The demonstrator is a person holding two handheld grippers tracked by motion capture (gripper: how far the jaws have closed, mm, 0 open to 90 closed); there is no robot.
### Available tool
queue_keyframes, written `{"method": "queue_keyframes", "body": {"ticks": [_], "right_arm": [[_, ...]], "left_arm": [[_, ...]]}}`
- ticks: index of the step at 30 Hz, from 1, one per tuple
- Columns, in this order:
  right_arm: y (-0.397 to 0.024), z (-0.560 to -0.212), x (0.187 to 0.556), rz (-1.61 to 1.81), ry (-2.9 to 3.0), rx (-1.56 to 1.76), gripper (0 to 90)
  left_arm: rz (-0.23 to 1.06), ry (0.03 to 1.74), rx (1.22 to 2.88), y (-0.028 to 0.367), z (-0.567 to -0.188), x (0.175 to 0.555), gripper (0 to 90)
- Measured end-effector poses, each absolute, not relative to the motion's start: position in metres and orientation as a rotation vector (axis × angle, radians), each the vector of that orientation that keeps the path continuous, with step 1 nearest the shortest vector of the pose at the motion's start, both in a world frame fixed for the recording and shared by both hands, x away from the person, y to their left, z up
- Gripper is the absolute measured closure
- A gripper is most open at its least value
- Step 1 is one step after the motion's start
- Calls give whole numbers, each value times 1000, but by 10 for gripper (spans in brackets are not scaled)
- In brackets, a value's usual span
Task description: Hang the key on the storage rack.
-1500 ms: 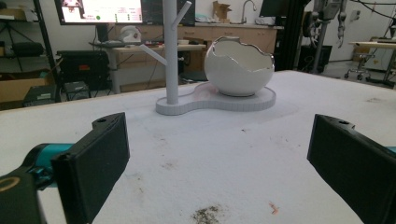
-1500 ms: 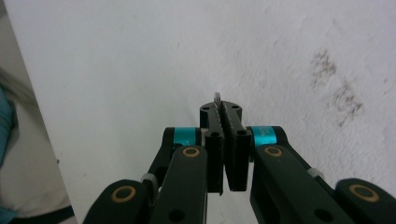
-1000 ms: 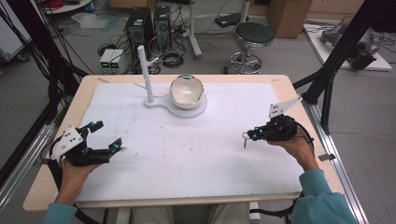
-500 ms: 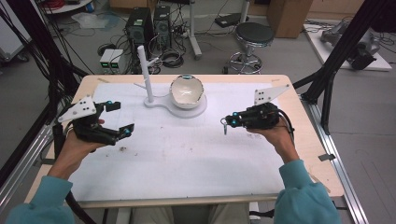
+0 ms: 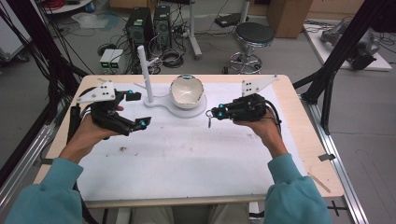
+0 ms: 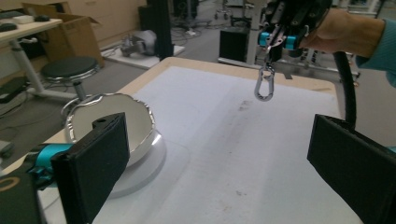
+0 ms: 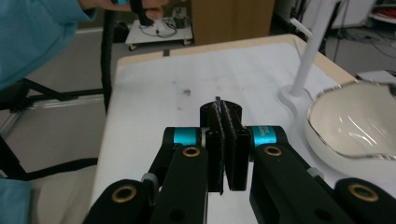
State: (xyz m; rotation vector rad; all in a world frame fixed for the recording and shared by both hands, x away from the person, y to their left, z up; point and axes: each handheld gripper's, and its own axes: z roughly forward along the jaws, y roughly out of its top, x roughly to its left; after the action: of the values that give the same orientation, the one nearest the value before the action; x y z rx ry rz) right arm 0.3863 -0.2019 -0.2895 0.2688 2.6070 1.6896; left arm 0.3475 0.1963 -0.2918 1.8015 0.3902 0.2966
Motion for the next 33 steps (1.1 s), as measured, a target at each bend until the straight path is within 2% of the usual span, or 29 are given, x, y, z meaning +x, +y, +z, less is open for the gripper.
{"method": "queue_keyframes", "body": {"ticks": [14, 21, 30, 33], "right_arm": [[-173, -282, 389, 1809, 2559, 179, 888], [-166, -281, 390, 1843, 2564, 146, 888], [-160, -282, 390, 1864, 2560, 123, 888], [-160, -282, 391, 1883, 2561, 118, 887]], "left_arm": [[193, 306, 1811, 162, -285, 362, 62], [161, 262, 1804, 148, -279, 366, 103], [110, 227, 1826, 134, -284, 367, 105], [97, 203, 1827, 131, -285, 367, 136]]}}
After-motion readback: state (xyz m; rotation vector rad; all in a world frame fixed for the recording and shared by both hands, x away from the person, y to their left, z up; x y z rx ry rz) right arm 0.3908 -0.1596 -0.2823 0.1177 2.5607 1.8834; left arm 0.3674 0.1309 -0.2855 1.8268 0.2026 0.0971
